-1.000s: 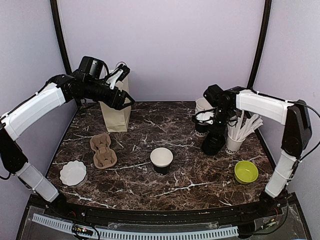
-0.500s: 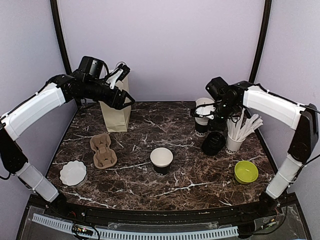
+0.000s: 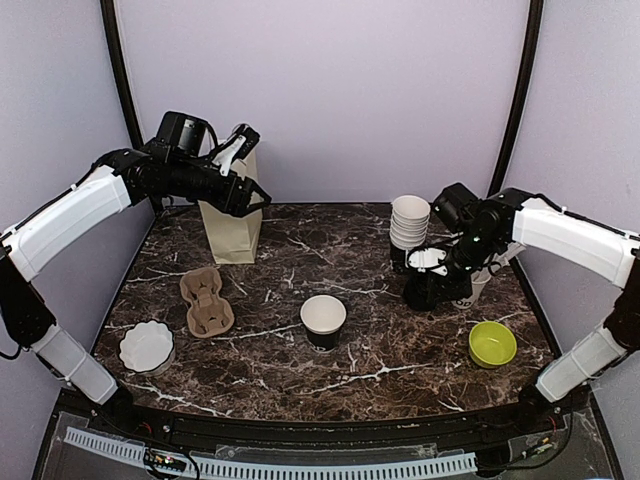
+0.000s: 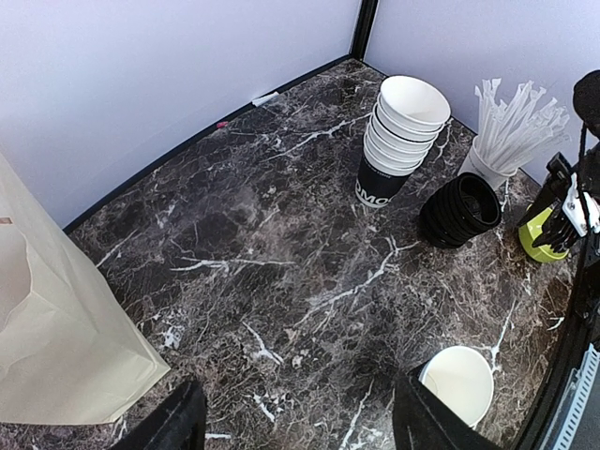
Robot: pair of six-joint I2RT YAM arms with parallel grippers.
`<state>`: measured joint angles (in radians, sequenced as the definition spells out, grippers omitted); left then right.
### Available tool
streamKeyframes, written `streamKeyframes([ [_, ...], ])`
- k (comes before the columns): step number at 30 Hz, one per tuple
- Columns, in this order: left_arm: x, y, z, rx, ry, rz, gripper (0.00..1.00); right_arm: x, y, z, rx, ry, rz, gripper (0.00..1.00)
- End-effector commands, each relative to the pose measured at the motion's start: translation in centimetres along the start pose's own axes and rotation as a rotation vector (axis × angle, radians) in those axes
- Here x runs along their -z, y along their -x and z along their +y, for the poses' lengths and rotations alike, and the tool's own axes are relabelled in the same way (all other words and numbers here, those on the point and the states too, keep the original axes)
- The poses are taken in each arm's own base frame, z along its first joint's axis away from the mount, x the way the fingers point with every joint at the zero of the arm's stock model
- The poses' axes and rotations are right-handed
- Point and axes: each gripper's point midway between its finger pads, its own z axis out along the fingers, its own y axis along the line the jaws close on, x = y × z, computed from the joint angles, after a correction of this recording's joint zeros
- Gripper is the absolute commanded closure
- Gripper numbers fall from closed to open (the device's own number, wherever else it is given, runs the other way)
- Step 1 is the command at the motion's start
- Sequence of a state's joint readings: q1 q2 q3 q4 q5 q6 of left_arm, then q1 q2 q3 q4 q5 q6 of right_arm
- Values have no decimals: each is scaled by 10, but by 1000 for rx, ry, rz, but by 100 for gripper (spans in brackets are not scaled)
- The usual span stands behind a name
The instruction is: Pack the takeout coffee
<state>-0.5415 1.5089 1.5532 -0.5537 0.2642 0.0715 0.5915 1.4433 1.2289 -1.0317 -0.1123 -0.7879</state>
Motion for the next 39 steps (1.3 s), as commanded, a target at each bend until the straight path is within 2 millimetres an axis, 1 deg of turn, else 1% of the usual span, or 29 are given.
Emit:
streamKeyframes([
  [1,4,11,-2,-2,-3,-32,29,-9,2,-2,12,-21,-14,67],
  [6,3,8,-1,3,4,-22,27,-22,-5,-13,-10,-70,29,66],
  [13,-3,4,0,4,0,-11,26,-36,-17,-22,-25,-107,93,65],
  [21,-6,2,-2,4,-13,-13,26,-45,-22,-31,-54,-151,124,67],
  [26,-7,1,-3,5,-20,-13,26,-47,-22,-39,-75,-183,131,69],
  [30,-8,0,-3,8,-27,-12,26,-49,-22,-39,-84,-178,134,74],
  [34,-8,-1,-4,9,-28,-14,26,-50,-20,-39,-94,-170,132,84],
  [36,-7,-1,-4,10,-27,-15,26,-48,-18,-40,-99,-171,126,90],
  [39,-6,-1,-4,9,-27,-15,26,-38,-11,-42,-108,-180,94,93],
])
